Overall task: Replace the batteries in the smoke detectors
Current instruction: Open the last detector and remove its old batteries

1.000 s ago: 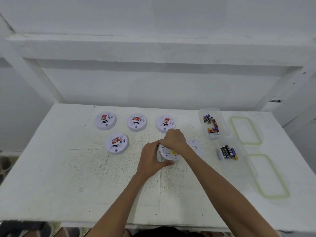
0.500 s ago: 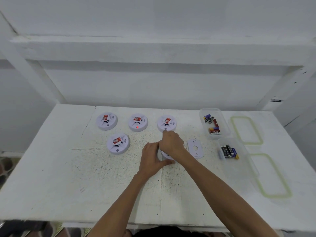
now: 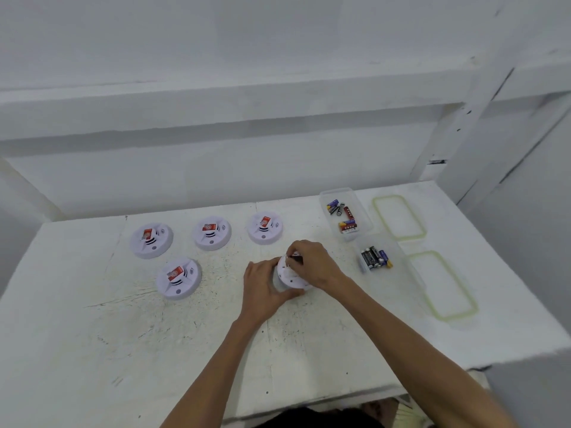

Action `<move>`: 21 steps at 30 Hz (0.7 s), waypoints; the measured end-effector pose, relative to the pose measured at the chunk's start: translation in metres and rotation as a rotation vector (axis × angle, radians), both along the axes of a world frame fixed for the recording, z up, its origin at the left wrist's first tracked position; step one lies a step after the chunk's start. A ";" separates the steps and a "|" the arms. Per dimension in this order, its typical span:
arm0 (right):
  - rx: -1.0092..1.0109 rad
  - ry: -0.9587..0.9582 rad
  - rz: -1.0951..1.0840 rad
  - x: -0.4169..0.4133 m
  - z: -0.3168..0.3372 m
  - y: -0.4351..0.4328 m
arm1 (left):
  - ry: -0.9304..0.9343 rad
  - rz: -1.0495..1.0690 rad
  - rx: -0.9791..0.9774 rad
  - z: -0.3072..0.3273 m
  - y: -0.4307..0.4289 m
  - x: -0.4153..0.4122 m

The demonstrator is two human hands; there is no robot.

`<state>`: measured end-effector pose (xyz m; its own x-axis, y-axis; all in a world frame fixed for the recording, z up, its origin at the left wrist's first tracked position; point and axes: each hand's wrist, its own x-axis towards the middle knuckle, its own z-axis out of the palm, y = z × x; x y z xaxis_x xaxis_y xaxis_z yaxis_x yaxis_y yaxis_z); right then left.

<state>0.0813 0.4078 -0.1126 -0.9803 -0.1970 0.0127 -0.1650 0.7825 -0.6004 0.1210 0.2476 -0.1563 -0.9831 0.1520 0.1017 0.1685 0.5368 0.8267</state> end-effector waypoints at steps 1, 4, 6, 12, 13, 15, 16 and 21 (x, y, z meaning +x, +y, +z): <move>-0.007 -0.003 -0.003 0.001 0.000 0.005 | 0.022 0.004 -0.024 0.000 0.003 0.000; -0.037 0.007 -0.019 0.006 -0.001 0.013 | 0.090 -0.028 -0.044 -0.016 0.009 -0.005; -0.072 0.068 -0.042 0.011 -0.002 0.019 | 0.112 -0.048 -0.087 -0.023 0.016 -0.009; -0.254 0.239 -0.311 0.023 0.016 0.052 | 0.130 -0.069 -0.063 -0.014 0.024 -0.011; -0.287 0.252 -0.374 0.024 0.020 0.061 | 0.137 -0.076 -0.051 -0.007 0.024 -0.009; -0.317 0.255 -0.503 0.027 0.027 0.083 | 0.151 -0.081 -0.035 0.000 0.024 -0.005; -0.310 0.236 -0.559 0.029 0.028 0.095 | 0.156 -0.084 -0.033 0.001 0.023 -0.005; -0.146 0.103 -0.711 0.037 0.021 0.145 | 0.152 -0.113 -0.041 0.000 0.025 -0.005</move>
